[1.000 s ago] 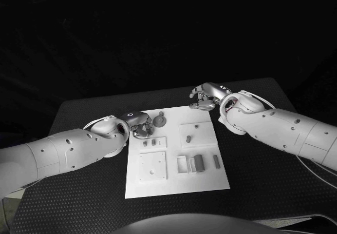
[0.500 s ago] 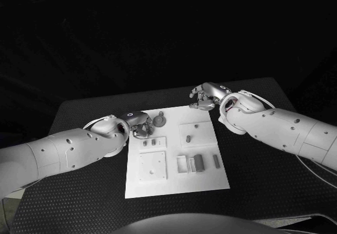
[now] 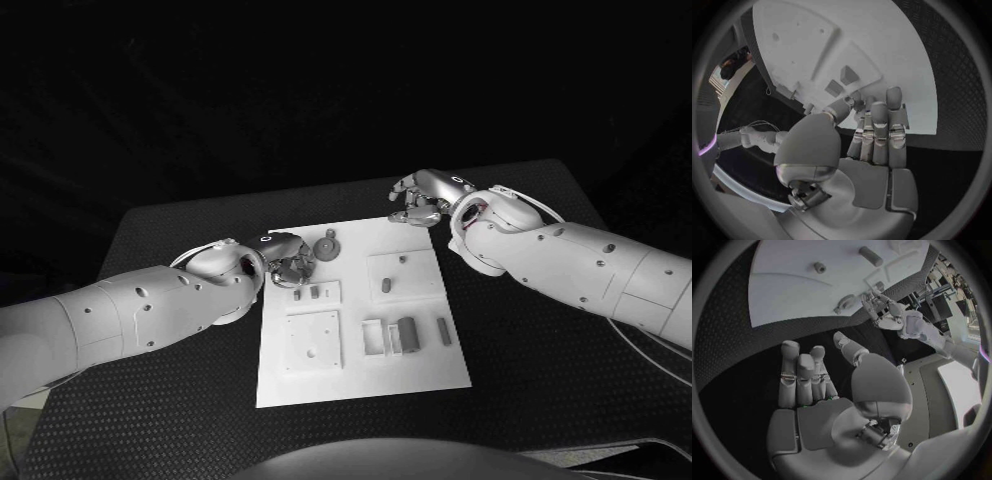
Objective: Assemble the parts on the task board
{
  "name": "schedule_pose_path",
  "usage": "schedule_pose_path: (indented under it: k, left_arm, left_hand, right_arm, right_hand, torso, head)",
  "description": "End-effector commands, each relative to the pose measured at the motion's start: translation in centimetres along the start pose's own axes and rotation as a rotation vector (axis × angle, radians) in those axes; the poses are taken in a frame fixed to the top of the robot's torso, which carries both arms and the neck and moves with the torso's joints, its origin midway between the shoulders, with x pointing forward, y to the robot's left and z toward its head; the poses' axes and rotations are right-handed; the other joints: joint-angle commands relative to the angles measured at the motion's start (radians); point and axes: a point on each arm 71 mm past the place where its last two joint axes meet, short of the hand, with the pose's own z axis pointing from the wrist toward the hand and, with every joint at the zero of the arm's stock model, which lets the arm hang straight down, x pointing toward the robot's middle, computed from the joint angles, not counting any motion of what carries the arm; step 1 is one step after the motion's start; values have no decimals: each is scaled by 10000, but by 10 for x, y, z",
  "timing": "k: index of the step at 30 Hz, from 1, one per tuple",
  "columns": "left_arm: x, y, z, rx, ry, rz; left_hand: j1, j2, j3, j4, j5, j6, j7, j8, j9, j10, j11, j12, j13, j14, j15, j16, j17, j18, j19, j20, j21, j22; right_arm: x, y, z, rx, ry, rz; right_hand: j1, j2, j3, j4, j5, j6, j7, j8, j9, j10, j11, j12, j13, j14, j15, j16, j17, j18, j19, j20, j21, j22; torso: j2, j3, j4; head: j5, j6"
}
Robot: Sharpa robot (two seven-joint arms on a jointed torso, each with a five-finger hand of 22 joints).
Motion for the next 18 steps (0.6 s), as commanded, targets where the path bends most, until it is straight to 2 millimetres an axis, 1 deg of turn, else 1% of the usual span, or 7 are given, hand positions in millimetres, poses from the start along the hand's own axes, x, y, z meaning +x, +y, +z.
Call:
schedule_pose_path:
  k: [1,7,14,16,18]
  left_arm:
    - [1,0,0,-63,5,-77]
    - [0,3,-1,-138,-96,-69]
    - [-3,18,-6,-489,-205,-122]
    - [-4,25,-9,-673,-173,-399]
    - [-5,30,-11,-877,-213,-757]
  left_hand:
    - [-21,-100,-80,5,10,-136,21,-63,-31,-65,6,-5,23,-66,23,54,-16,544,-28,42,-45,207]
    - [4,-120,-97,13,12,-255,28,-97,-63,-69,5,7,45,-66,22,58,-24,555,-21,48,-52,205]
    - [17,-167,-115,15,10,-293,43,-91,-75,-104,13,-3,54,-75,29,56,-33,558,-28,54,-64,203]
    - [18,-191,-122,25,10,-267,61,-62,-71,-147,26,-16,54,-88,42,49,-40,558,-40,62,-75,201]
    - [15,-192,-124,65,12,-147,139,32,-49,-159,34,-3,69,-87,50,52,-48,567,-36,71,-82,202]
  right_arm:
    - [0,0,0,-34,-10,4]
    - [0,0,0,-32,1,2]
    - [-1,-4,-1,43,54,268]
    - [-2,-7,-2,-19,37,441]
    - [-2,-10,-3,-49,40,671]
  right_hand:
    - [-36,21,2,27,58,-42,67,-40,-12,-85,6,34,-10,85,6,-69,16,404,-8,-59,-61,185]
    - [-34,21,3,26,58,-45,68,-41,-13,-86,8,35,-12,85,7,-70,16,404,-9,-59,-61,185]
    - [0,-8,8,-8,58,-46,70,-41,-14,-89,10,38,-18,81,10,-71,17,404,-14,-61,-63,187]
    - [10,-20,8,-21,58,-49,71,-43,-14,-91,11,40,-20,77,11,-74,17,404,-20,-61,-64,188]
    - [9,-27,5,-24,58,-54,73,-45,-16,-93,13,39,-23,74,13,-77,16,404,-24,-59,-66,188]
  torso:
    - [3,0,3]
    - [2,-3,3]
    - [-3,2,-2]
    - [-2,2,-3]
    - [0,1,-8]
  head:
    - [-7,-6]
    - [-11,4]
    - [-16,32]
    - [-10,42]
    - [-10,53]
